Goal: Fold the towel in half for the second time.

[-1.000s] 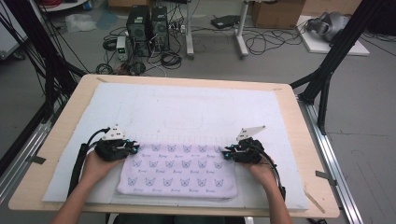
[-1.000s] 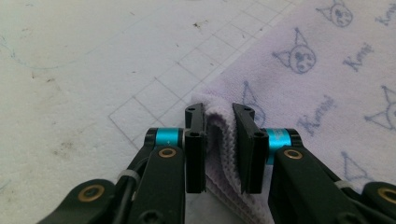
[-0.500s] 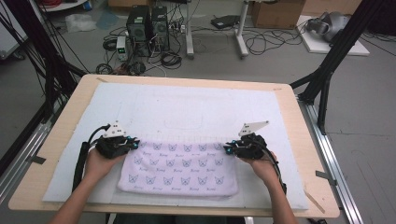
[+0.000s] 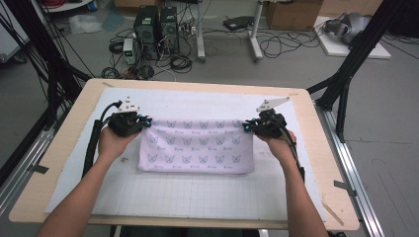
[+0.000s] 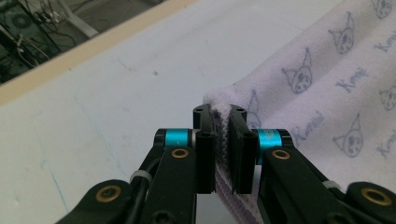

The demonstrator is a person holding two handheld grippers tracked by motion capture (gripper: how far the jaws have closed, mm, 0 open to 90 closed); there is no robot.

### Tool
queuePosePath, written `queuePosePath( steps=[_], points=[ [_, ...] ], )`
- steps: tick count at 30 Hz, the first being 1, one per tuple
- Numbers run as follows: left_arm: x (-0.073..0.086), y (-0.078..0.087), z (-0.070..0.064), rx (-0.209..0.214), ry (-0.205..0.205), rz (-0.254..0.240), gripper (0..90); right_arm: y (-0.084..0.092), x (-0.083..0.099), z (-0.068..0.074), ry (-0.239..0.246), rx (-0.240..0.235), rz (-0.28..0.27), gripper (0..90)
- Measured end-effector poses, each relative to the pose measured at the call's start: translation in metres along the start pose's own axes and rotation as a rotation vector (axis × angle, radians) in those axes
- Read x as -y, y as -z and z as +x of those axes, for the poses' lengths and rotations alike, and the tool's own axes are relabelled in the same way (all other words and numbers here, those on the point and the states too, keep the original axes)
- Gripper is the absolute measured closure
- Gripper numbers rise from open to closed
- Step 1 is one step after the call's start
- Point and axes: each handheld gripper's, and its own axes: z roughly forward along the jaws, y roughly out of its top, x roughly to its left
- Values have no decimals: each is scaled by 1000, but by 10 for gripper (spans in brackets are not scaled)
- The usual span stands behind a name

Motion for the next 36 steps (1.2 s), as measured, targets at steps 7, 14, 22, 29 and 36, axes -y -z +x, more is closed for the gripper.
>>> queuePosePath(
  steps=[7,14,22,29,36],
  points=[
    [-11,-28,21,-120,33,66,610,-16,-11,-25,-88,24,-36,629],
    [2,-22,17,-83,41,67,579,-20,2,-17,-102,-4,-10,576],
    [28,-4,-8,9,12,39,599,-15,27,6,-95,-37,23,598],
    [62,11,-37,163,-19,46,729,-32,56,32,-112,-109,82,680],
    [84,17,-45,159,-58,92,657,-29,72,48,-82,-73,57,705]
  ],
)
